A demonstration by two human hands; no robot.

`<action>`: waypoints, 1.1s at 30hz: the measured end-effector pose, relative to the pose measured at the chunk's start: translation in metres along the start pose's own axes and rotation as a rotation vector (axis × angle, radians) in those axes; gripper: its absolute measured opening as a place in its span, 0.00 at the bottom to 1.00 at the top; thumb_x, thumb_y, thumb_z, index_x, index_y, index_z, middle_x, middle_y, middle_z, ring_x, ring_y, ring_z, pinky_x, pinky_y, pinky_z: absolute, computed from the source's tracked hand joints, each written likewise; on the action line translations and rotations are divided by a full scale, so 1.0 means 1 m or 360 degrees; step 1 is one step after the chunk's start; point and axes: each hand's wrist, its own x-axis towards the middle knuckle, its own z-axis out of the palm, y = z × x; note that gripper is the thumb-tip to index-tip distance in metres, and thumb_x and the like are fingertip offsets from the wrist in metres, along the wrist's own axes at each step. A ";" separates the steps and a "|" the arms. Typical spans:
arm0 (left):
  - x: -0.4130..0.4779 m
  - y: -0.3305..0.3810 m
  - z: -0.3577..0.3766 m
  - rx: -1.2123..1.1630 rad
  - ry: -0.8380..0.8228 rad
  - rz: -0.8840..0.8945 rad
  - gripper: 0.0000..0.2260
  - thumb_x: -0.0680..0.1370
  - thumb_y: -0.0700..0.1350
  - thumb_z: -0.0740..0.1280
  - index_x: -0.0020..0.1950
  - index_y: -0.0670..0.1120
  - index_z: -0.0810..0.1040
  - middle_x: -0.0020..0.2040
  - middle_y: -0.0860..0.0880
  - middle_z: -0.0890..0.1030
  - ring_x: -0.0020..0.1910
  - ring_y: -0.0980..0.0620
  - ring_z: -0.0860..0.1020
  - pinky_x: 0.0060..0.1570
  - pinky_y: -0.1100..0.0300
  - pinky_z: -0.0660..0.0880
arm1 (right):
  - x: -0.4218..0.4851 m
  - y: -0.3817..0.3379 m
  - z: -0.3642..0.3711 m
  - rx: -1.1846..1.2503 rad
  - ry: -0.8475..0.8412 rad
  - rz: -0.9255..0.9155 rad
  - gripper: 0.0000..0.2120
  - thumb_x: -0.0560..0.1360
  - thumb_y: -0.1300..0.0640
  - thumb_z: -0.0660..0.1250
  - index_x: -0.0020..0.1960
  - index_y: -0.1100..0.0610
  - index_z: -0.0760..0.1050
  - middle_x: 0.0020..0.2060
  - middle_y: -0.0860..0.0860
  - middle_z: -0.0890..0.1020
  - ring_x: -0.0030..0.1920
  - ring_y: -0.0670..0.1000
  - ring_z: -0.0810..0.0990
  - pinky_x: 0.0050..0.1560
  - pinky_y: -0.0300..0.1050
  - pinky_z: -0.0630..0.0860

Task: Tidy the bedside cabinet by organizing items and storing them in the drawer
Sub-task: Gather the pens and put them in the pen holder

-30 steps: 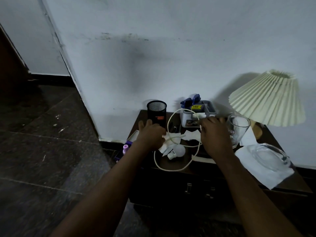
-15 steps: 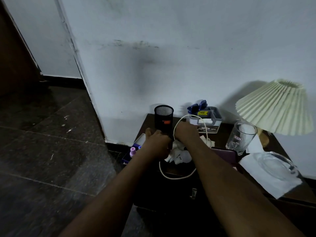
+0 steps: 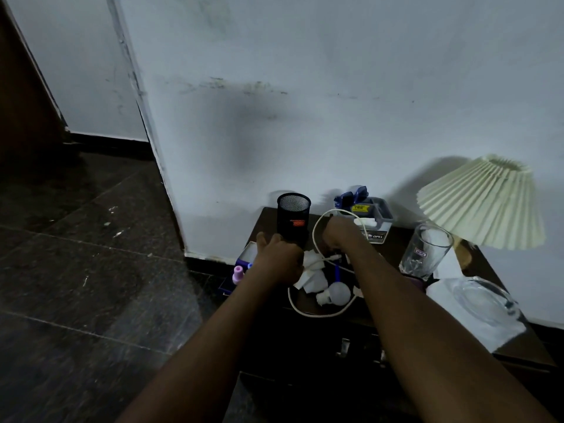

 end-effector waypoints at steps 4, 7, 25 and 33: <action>0.002 0.004 -0.002 0.0020 -0.0010 -0.0005 0.10 0.80 0.53 0.66 0.57 0.52 0.83 0.59 0.45 0.81 0.71 0.39 0.68 0.72 0.29 0.48 | -0.005 0.014 -0.013 0.0272 0.0358 -0.0054 0.10 0.79 0.60 0.66 0.57 0.66 0.76 0.51 0.61 0.83 0.53 0.62 0.82 0.50 0.52 0.77; 0.004 0.006 -0.002 0.0005 -0.0013 -0.0006 0.11 0.80 0.55 0.66 0.58 0.52 0.82 0.60 0.45 0.81 0.71 0.39 0.68 0.72 0.29 0.49 | -0.014 0.031 -0.019 0.0620 0.0654 -0.0102 0.09 0.81 0.57 0.68 0.56 0.63 0.79 0.48 0.56 0.83 0.49 0.57 0.82 0.47 0.48 0.76; -0.024 0.082 -0.012 -0.1992 0.0628 -0.0020 0.17 0.81 0.38 0.70 0.66 0.56 0.80 0.57 0.60 0.84 0.55 0.66 0.81 0.59 0.61 0.80 | -0.087 0.077 -0.023 0.2207 0.1627 -0.0025 0.03 0.82 0.60 0.69 0.51 0.53 0.78 0.48 0.52 0.85 0.51 0.54 0.85 0.57 0.60 0.82; 0.004 0.087 -0.009 -0.1415 0.0670 -0.0020 0.10 0.82 0.45 0.68 0.63 0.49 0.84 0.45 0.46 0.76 0.47 0.53 0.75 0.46 0.63 0.69 | -0.074 0.078 -0.018 0.2625 0.1128 -0.0063 0.14 0.81 0.62 0.70 0.65 0.66 0.75 0.56 0.61 0.85 0.54 0.59 0.87 0.42 0.48 0.84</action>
